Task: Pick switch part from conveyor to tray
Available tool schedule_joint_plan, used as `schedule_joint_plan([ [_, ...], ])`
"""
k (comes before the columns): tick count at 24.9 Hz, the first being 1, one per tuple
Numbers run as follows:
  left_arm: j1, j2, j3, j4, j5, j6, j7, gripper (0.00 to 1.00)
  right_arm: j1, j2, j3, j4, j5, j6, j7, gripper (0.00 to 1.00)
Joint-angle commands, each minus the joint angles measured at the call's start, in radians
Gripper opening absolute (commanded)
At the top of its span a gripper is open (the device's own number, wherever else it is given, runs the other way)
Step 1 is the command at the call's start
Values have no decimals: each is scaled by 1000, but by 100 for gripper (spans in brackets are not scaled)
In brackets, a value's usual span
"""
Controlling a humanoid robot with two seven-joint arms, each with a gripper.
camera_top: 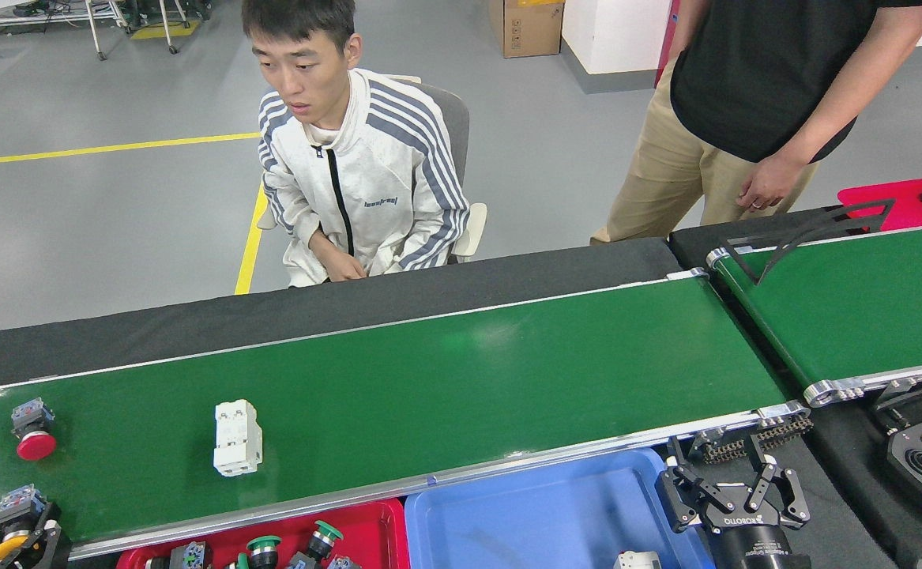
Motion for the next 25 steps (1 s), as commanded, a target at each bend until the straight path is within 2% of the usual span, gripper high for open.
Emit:
schedule_joint_plan([
  [1,16,5,6,-38,6,-53,39,4,-10,-6,-2,-15,2,-1,-1,100],
  [4,134,-15,11,-203,6,-156,51,6,-10,-6,-2,-18,2,-1,0,100],
  [6,241,-61,20,-321,4,-335,49,15,-10,-6,-2,-26,2,-1,0,100],
  [7,284,-95,23,-364,3,-427,49,30,-10,-5,-2,-34,2,-1,0,100],
  [8,315,-141,34,-398,-2,-476,46,56,-10,-5,-2,-38,2,-1,2,100],
  [9,333,-176,38,-416,-5,-476,46,83,-9,-5,-2,-41,2,-1,3,100],
  [10,344,-211,37,-430,-7,-476,46,100,-9,-6,-2,-41,2,-1,3,100],
  [12,350,-239,35,-441,-8,-476,46,100,-7,-6,-2,-43,2,-1,5,100],
  [17,349,-251,61,-441,-8,-458,46,100,-5,-6,-2,-41,2,-1,5,100],
  [21,346,-250,135,-435,-10,-101,62,100,-2,-8,-2,-41,2,-1,5,100],
  [22,344,-240,152,-424,-13,-67,77,100,-2,-6,-2,-41,2,-1,5,100],
  [25,343,-198,187,-380,-20,-65,126,100,-2,-8,-2,-41,2,-1,5,100],
])
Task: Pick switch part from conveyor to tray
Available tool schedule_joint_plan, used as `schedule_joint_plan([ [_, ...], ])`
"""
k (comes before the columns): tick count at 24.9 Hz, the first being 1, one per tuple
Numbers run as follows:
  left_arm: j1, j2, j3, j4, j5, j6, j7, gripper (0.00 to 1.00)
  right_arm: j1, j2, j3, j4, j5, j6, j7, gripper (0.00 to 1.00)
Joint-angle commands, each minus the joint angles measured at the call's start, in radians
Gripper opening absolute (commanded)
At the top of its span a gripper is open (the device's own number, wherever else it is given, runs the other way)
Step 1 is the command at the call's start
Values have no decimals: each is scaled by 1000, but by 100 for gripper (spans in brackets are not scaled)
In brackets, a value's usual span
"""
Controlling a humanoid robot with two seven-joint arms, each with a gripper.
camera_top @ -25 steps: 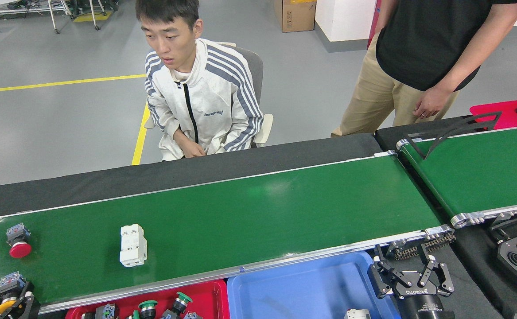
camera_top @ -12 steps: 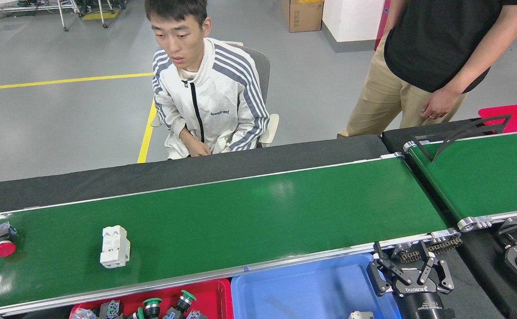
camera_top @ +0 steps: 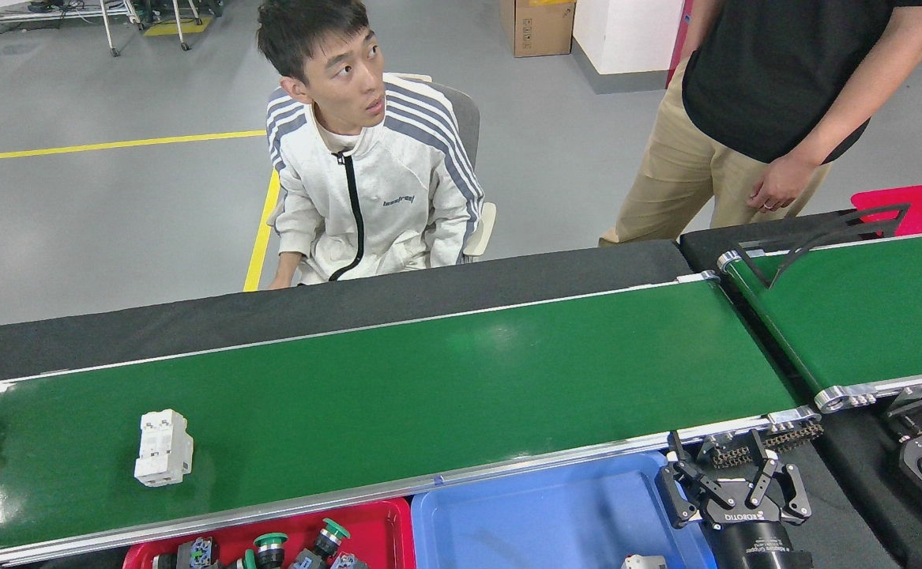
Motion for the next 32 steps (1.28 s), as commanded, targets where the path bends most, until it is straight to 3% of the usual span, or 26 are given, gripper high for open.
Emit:
schedule_joint_plan([
  [1,-3,31,13,18,-4,33,35,100,-4,-6,-2,-15,2,1,-2,100],
  [4,-11,51,12,39,-2,0,33,100,-4,-8,-1,-15,2,0,-2,100],
  [8,-34,100,12,70,-2,-140,25,100,-13,-8,5,-15,2,0,0,100],
  [12,-121,146,3,166,-2,-151,24,100,-13,-8,25,-15,2,0,1,100],
  [17,-217,249,-63,286,-1,-154,24,100,-13,-8,27,-15,2,0,5,100],
  [28,-355,261,-100,429,-5,-134,-19,100,-16,-8,55,-15,3,0,6,100],
  [31,-402,269,-115,472,-24,-76,-19,100,-16,-8,55,-15,3,0,6,100],
  [32,-424,286,-132,489,-28,-36,-19,95,-15,-8,55,-15,3,0,6,100],
])
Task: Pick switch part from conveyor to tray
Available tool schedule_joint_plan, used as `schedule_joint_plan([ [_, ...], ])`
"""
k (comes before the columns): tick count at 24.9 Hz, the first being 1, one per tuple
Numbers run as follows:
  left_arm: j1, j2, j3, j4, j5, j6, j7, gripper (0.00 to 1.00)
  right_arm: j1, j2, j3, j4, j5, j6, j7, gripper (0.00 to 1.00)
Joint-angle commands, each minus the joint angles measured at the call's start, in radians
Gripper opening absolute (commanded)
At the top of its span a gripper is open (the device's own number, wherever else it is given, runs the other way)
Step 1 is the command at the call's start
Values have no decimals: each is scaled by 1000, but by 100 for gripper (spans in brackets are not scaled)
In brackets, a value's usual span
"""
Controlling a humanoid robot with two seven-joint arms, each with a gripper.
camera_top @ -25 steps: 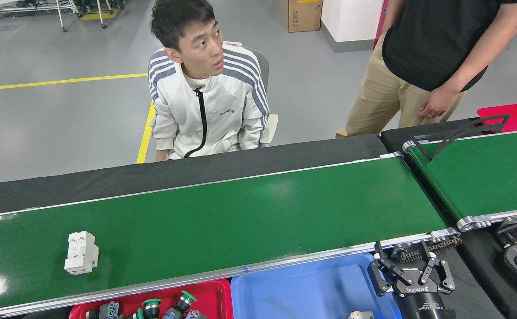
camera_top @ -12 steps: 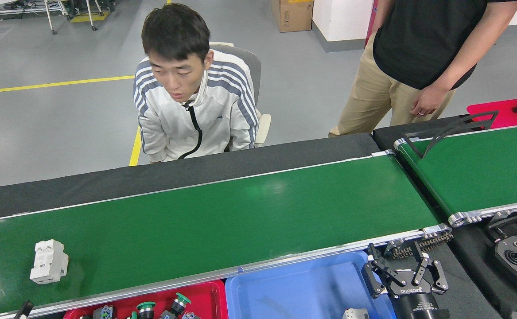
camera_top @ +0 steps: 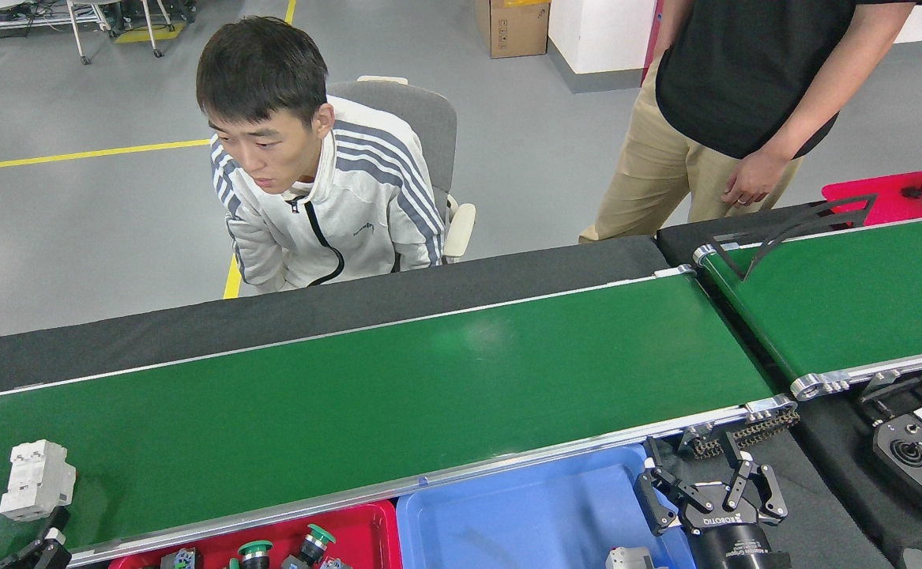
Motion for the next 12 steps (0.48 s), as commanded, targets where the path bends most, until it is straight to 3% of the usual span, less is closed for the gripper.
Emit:
schedule_joint_plan([
  [1,-33,39,-17,15,-4,77,1,86,-13,-8,-1,-15,2,-3,0,100],
  [3,-71,45,-43,52,-3,135,2,48,-13,-6,-1,-15,2,-3,0,100],
  [6,-124,37,-52,98,3,172,2,16,-13,-6,-1,-15,2,-2,0,100],
  [8,-125,28,-54,101,5,170,2,6,-13,-5,-1,-15,2,-2,0,100],
  [12,-99,-16,-55,28,6,150,2,3,-13,2,-2,-18,2,-2,0,100],
])
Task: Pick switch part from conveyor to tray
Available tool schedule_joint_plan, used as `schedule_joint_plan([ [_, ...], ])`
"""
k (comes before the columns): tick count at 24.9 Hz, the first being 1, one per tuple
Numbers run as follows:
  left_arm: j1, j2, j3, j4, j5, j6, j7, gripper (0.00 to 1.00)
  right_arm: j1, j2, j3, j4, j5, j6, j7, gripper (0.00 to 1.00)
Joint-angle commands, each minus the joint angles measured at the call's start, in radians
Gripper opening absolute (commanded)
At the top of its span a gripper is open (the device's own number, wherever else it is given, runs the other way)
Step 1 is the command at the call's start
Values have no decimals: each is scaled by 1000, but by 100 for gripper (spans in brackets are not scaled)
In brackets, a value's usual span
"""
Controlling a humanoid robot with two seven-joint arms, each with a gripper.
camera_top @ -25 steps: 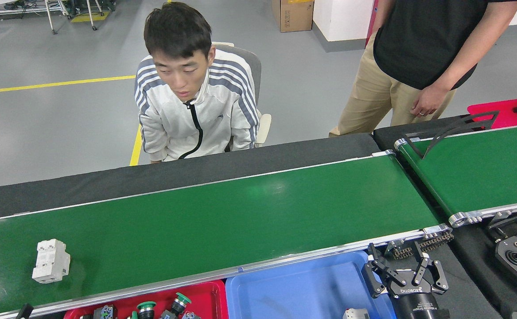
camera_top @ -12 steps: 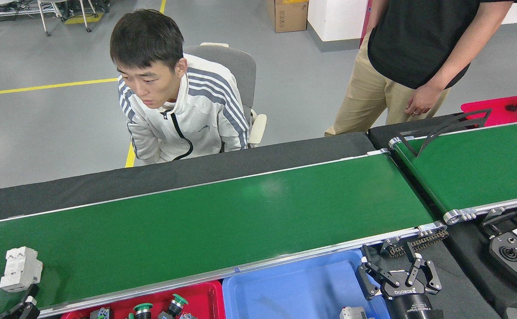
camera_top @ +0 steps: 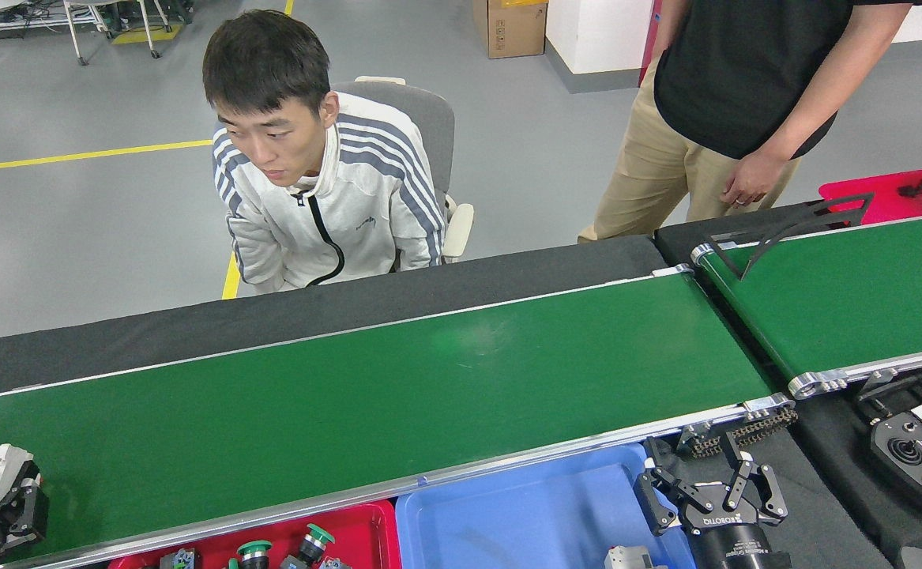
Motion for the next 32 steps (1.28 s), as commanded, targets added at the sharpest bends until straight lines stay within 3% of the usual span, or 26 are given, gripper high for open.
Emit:
schedule_joint_plan([
  [1,31,-21,-6,-100,2,-36,5,3,-13,-2,-5,-16,2,1,-1,100],
  [5,165,-87,-62,-402,34,-118,-4,3,-13,-7,-12,-18,0,1,-1,100],
  [7,239,-110,-125,-557,36,-137,-38,4,-13,-16,-13,-24,0,-2,1,100],
  [9,263,-175,-222,-657,27,-160,-87,5,-13,-48,-13,-54,-4,0,1,100],
  [12,242,-285,-349,-657,25,-172,-193,9,-11,-51,-18,-80,-6,1,8,100],
  [17,223,-320,-510,-656,-19,-171,-223,17,-11,-54,-29,-82,-7,-8,34,100],
  [19,222,-349,-540,-656,-38,-166,-223,28,-11,-54,-41,-82,-11,-43,34,100],
  [20,222,-377,-544,-656,-53,-166,-226,44,-10,-56,-61,-82,-26,-83,34,100],
  [22,222,-415,-550,-656,-85,-171,-226,65,-8,-56,-108,-82,-64,-183,36,100],
  [24,223,-432,-553,-656,-90,-158,-225,100,-5,-56,-139,-80,-70,-226,37,100],
  [30,222,-460,-547,-656,-90,-160,-216,100,10,-56,-160,-80,-72,-229,36,100],
  [32,217,-477,-475,-657,-90,-125,-211,100,19,-56,-171,-82,-70,-227,34,100],
])
